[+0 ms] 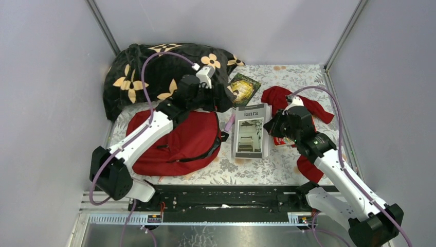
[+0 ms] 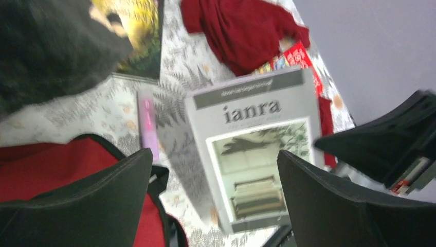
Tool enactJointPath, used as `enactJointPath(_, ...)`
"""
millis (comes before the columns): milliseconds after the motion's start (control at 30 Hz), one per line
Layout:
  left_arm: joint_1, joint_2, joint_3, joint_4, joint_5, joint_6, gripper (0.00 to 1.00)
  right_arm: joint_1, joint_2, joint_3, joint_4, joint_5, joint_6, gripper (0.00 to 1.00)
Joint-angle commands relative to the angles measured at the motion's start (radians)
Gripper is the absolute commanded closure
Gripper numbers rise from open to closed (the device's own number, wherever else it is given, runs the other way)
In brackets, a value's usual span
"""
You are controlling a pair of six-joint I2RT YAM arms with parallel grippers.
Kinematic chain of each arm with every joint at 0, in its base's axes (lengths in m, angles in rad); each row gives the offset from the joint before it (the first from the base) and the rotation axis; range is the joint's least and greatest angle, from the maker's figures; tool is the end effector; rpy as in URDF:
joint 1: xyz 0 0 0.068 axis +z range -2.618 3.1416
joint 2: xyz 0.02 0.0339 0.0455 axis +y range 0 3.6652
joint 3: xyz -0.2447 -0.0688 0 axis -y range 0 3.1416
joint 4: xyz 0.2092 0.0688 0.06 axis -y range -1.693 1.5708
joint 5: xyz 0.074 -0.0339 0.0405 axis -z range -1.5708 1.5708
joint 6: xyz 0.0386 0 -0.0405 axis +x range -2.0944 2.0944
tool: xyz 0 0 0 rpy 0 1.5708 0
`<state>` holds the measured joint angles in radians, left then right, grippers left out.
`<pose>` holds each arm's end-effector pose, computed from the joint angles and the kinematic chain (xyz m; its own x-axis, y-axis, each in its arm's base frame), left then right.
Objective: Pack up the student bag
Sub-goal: Pick up the book from the center of the board.
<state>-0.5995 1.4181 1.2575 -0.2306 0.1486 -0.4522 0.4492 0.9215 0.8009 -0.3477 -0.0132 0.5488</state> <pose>0.2466 -0.1754 0.3384 -0.5764 -0.1295 -0.8069 0.4660 0.7590 -0.4547 0.1686 0.0818 0.2920 -0.5789 0.3000 -0.7582 -0.1674 0.8663 0.4706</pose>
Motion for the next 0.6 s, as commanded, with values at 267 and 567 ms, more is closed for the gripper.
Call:
enactJointPath(267, 0.287, 0.117, -0.233, 0.288, 0.816, -0.196, 0.01, -0.017, -0.069, 0.077, 0.093, -0.165, -0.019, 1.0)
enactJointPath(567, 0.295, 0.2, -0.259, 0.497, 0.951, -0.322, 0.01, -0.024, -0.043, 0.137, 0.178, -0.295, 0.051, 1.0)
